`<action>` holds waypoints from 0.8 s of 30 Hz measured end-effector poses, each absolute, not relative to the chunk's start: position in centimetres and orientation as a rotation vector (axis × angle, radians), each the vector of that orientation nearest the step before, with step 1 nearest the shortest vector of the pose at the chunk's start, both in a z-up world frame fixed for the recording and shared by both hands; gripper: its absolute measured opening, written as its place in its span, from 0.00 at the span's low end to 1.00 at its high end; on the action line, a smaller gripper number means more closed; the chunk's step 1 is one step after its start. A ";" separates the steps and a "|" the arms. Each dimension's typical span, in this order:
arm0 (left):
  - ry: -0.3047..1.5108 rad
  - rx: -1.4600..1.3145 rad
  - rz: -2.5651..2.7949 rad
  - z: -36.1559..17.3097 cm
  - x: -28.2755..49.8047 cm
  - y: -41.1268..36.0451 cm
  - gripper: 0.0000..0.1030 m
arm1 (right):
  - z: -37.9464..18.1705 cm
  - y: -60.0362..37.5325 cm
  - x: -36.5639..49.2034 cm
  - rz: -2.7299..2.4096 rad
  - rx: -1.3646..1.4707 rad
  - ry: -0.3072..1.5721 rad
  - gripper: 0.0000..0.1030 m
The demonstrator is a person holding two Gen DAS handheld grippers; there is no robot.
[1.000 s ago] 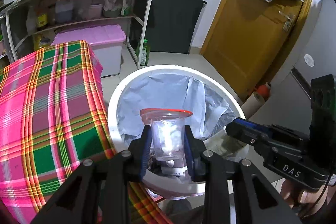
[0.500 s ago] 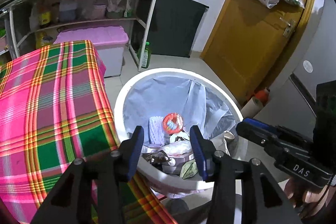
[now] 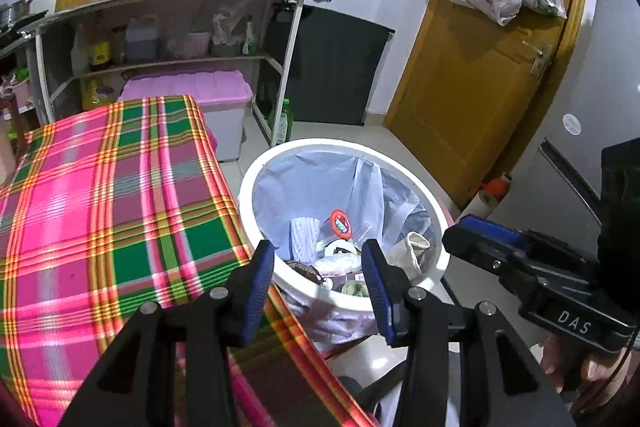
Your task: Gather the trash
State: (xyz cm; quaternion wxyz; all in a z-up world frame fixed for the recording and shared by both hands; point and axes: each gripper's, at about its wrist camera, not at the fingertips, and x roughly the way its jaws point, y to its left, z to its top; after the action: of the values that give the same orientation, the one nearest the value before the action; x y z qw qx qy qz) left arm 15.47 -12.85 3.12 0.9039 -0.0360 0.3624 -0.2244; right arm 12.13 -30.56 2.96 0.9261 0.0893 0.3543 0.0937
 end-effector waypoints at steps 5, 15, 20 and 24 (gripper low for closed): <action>0.719 -0.064 -0.431 3.7 13.7 -11.9 0.46 | 3.4 -29.5 10.8 0.200 0.158 0.718 0.33; 0.697 -0.053 -0.345 3.2 10.7 -9.9 0.46 | 3.8 -27.7 7.4 0.203 0.112 0.699 0.34; 0.680 -0.039 -0.298 2.9 9.1 -9.1 0.46 | 3.8 -26.8 5.7 0.208 0.094 0.689 0.34; 0.682 -0.044 -0.285 2.7 8.1 -8.6 0.46 | 3.8 -26.3 4.7 0.219 0.088 0.691 0.34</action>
State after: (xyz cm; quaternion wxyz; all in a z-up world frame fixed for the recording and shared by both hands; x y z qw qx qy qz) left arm 8.09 -8.64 2.70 0.9322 -0.0213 0.3333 -0.1395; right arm 4.65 -26.27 3.75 0.9341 0.0428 0.3378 0.1071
